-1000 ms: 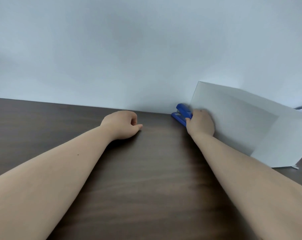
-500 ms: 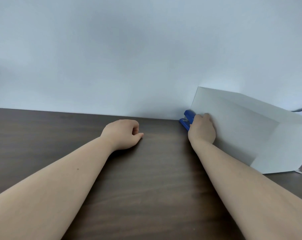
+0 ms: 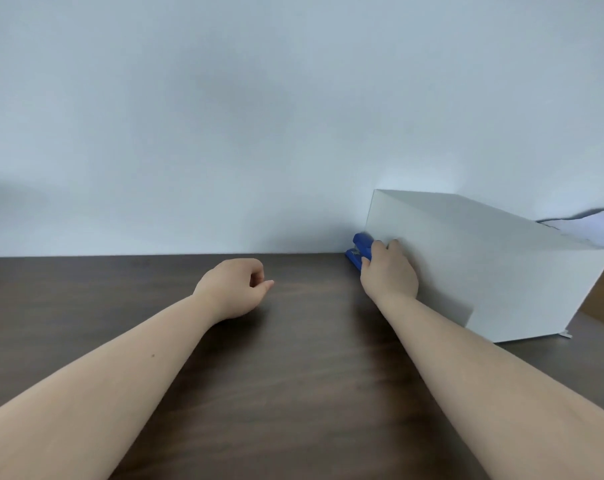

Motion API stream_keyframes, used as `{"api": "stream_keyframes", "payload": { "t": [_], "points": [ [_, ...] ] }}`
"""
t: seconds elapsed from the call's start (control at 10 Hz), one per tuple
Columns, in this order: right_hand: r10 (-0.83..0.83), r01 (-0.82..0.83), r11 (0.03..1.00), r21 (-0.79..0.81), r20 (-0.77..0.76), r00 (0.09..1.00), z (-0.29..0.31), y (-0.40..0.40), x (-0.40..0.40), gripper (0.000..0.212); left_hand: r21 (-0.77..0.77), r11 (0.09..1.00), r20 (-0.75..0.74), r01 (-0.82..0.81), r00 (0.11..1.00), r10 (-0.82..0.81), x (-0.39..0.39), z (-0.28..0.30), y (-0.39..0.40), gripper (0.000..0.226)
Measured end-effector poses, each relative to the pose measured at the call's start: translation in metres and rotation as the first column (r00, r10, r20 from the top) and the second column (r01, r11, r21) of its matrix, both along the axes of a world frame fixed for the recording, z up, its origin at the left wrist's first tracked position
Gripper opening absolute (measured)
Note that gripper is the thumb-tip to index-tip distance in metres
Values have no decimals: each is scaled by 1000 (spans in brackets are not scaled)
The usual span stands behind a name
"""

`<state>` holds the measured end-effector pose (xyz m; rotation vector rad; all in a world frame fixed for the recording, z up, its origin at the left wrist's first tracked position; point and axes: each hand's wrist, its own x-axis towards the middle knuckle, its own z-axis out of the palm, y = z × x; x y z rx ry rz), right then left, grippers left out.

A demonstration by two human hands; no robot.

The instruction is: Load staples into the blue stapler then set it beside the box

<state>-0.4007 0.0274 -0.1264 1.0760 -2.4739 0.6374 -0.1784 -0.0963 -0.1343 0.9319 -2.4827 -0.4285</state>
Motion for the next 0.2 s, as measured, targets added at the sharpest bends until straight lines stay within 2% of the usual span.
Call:
{"api": "stream_keyframes", "payload": {
  "t": [0.2],
  "points": [
    [128, -136, 988, 78, 95, 987, 25, 36, 25, 35, 22, 999, 27, 28, 999, -29, 27, 41, 58, 30]
  ]
}}
